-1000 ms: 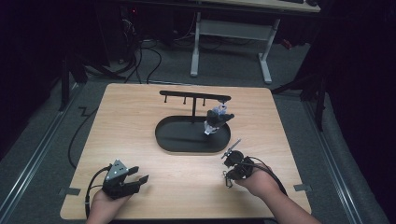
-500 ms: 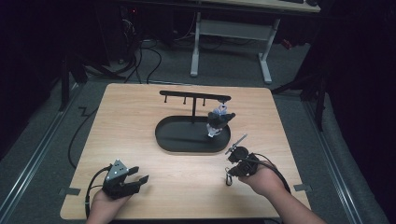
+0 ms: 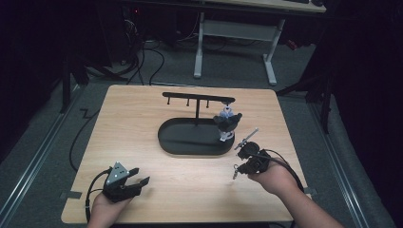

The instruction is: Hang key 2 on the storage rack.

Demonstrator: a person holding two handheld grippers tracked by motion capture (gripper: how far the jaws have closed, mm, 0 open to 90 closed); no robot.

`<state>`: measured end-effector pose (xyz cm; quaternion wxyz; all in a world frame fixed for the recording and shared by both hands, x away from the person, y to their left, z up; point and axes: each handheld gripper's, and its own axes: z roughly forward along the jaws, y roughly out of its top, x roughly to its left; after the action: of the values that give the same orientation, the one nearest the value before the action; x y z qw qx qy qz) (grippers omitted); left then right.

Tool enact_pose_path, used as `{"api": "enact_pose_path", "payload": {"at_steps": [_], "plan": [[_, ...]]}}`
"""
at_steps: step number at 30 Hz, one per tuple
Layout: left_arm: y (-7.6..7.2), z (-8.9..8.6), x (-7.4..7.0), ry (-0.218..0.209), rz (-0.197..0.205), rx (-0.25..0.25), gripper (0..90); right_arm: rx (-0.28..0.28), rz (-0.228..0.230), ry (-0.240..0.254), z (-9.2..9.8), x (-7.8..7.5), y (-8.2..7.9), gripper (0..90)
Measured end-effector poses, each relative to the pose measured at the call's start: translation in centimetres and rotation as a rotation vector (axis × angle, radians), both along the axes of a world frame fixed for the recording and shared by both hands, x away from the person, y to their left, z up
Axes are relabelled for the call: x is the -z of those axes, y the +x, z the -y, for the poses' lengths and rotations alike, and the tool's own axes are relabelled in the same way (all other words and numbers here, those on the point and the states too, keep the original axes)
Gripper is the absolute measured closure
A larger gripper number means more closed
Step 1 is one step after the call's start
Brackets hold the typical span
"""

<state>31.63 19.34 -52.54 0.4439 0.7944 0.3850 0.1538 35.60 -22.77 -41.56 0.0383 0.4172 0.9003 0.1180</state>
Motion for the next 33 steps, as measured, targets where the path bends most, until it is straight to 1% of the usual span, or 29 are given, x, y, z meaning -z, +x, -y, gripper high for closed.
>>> {"api": "enact_pose_path", "payload": {"at_steps": [1,2,3,4,8,9,11,14,15,18,20,22,23,24,25,31,33], "plan": [[0.0,0.0,0.0,0.000,-0.001,0.001,42.4,-0.005,0.007,0.000,0.1,-0.2,0.1,89.1],[0.0,0.0,0.0,0.002,-0.004,0.004,42.5,0.009,0.003,-0.001,0.1,-0.4,0.1,89.0],[0.0,0.1,0.0,0.002,-0.001,0.003,42.4,0.006,0.000,0.002,0.2,-0.6,0.2,89.1],[0.0,0.1,0.0,0.002,0.001,0.004,42.4,0.017,-0.001,0.000,0.2,-0.7,0.2,89.1],[0.0,0.1,0.0,0.005,0.004,0.005,42.4,0.002,0.001,-0.003,0.1,-1.1,0.3,89.1],[0.0,0.1,0.0,0.004,0.004,0.003,42.4,0.011,-0.003,-0.003,0.0,-1.2,0.2,89.1],[0.0,0.1,0.0,0.002,0.006,0.003,42.4,0.000,-0.001,-0.005,-0.1,-1.3,0.3,89.1],[0.0,0.0,0.1,0.001,0.002,0.005,42.4,-0.001,0.000,0.004,-0.3,-1.6,0.5,89.1],[0.0,-0.1,0.1,-0.002,0.002,0.004,42.4,0.011,-0.004,0.009,-0.4,-1.7,0.5,89.0],[0.0,-0.1,0.2,-0.005,-0.001,0.003,42.4,0.012,-0.001,0.017,-0.5,-2.2,0.6,89.1],[0.0,-0.1,0.1,-0.006,0.001,0.005,42.4,0.005,0.004,0.015,-0.6,-2.5,0.8,89.1],[0.1,-0.1,0.0,-0.009,0.004,0.005,42.5,0.019,0.012,0.010,-0.9,-2.9,0.8,89.1],[0.1,0.0,-0.1,-0.011,0.006,0.005,42.4,0.006,0.027,0.003,-0.9,-3.2,1.0,89.1],[0.1,0.0,-0.1,-0.011,0.008,0.007,42.5,0.013,0.026,0.007,-1.0,-3.5,1.1,89.1],[0.1,0.0,-0.1,-0.010,0.009,0.008,42.5,0.006,0.034,0.007,-1.0,-3.7,1.2,89.1],[0.2,0.2,-0.1,-0.011,0.009,0.012,42.4,0.007,0.035,0.010,-1.3,-4.7,1.8,89.1],[0.2,0.2,-0.1,-0.011,0.007,0.013,42.5,0.025,0.033,0.006,-1.5,-5.0,1.8,89.1]]}}
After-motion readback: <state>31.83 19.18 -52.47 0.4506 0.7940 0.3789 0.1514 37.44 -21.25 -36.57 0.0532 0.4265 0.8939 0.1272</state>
